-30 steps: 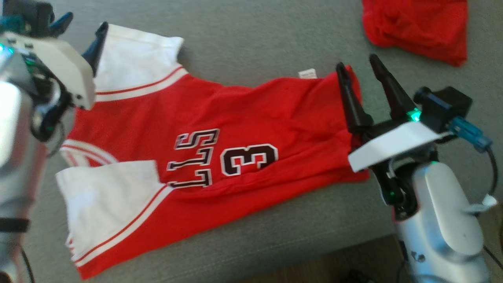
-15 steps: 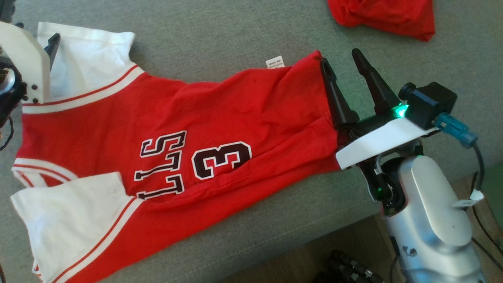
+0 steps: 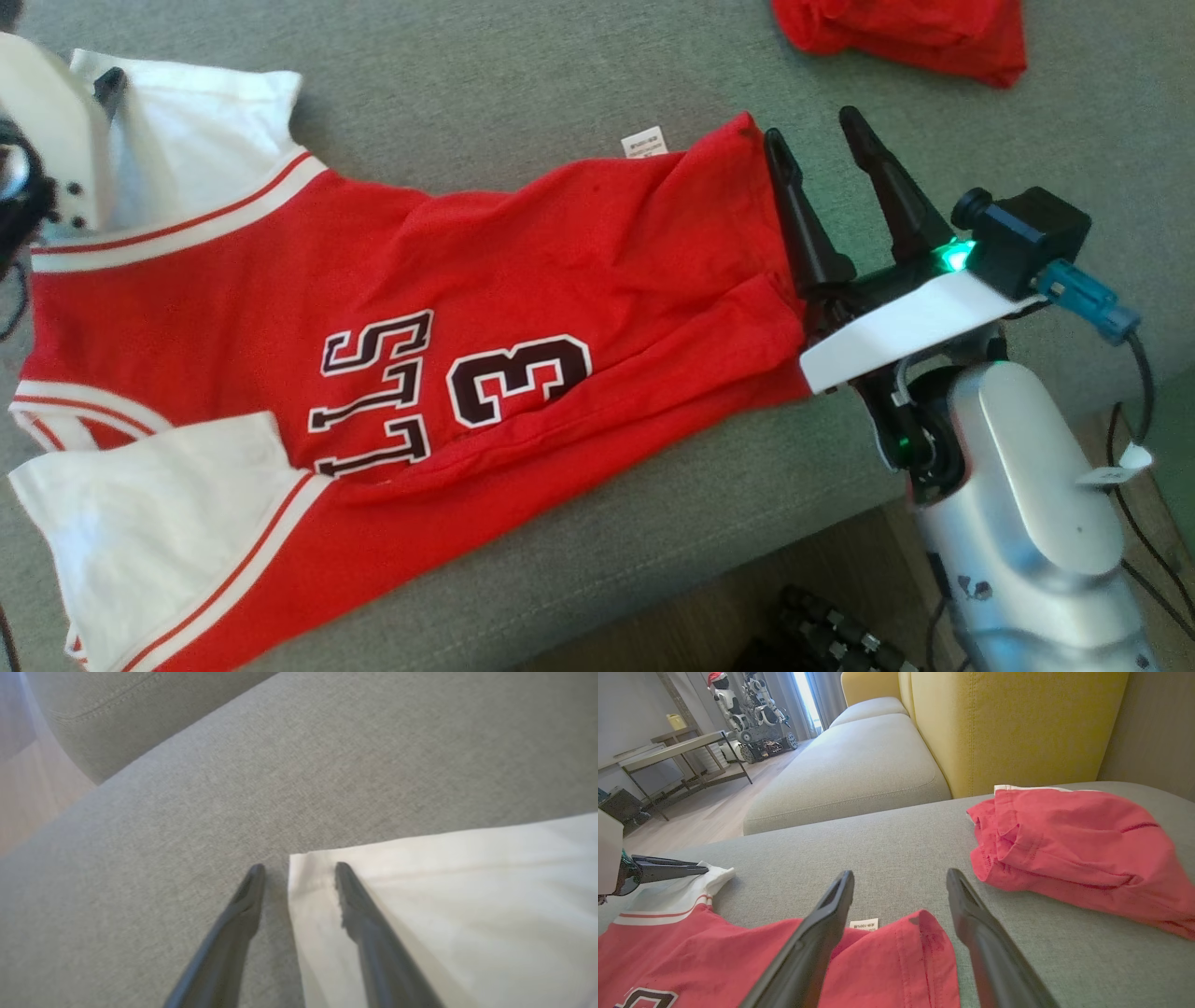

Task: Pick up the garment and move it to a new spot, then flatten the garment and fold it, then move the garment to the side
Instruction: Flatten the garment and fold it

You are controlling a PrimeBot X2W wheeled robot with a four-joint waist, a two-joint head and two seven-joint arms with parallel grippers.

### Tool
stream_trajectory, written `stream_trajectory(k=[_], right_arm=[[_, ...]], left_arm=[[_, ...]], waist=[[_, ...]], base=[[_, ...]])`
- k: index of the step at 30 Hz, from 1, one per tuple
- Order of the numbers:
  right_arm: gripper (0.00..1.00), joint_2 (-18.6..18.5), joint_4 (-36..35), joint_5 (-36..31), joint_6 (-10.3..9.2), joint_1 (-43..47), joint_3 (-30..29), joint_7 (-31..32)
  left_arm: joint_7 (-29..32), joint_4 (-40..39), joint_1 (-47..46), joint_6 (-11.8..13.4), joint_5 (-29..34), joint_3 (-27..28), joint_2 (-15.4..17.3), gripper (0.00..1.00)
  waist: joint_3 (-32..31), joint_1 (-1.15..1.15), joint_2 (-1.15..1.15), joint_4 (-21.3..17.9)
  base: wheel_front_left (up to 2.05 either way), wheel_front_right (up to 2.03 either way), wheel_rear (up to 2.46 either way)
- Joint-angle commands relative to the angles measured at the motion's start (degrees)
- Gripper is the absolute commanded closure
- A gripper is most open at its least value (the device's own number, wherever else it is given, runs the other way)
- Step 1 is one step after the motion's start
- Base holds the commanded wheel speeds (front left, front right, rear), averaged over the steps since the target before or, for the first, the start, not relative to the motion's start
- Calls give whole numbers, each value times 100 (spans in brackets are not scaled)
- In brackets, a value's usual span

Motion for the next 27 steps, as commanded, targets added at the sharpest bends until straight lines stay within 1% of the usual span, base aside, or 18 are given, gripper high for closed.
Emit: stream_trajectory(k=[1,5,7,9,12,17,22,27], right_arm=[[0,-14,-166,-4,39,-50,42,-47],[0,-14,-146,-138,39,-81,-86,104],[0,-14,-138,-236,39,-146,-176,266],[0,-14,-101,-372,39,-247,-274,517],[0,-14,42,-345,39,-443,-446,904],[0,-67,538,-349,39,-729,-601,1599],[0,-367,1000,-442,39,-908,-622,1962],[0,-490,1345,-444,39,-1028,-671,1987]], left_arm=[[53,-90,-168,5,-61,87,216,100],[-122,-115,-289,5,-267,-2,212,100],[-369,-92,-362,5,-294,42,183,100],[-693,-85,-416,22,-333,129,129,100],[-1200,-144,-414,67,-357,222,35,100],[-1813,-312,-235,104,-404,302,-46,100],[-2144,-455,-86,131,-437,339,-46,100],[-2248,-546,5,153,-465,320,-100,100]], waist=[[0,0,0,32],[-15,0,0,188],[-36,0,0,297],[-64,0,0,424],[-122,0,0,644],[-197,0,0,960],[-211,0,0,1147],[-232,0,0,1239]], base=[[0,0,0],[0,0,0],[0,0,0],[0,0,0],[0,0,0],[0,0,0],[0,0,0],[0,0,0]])
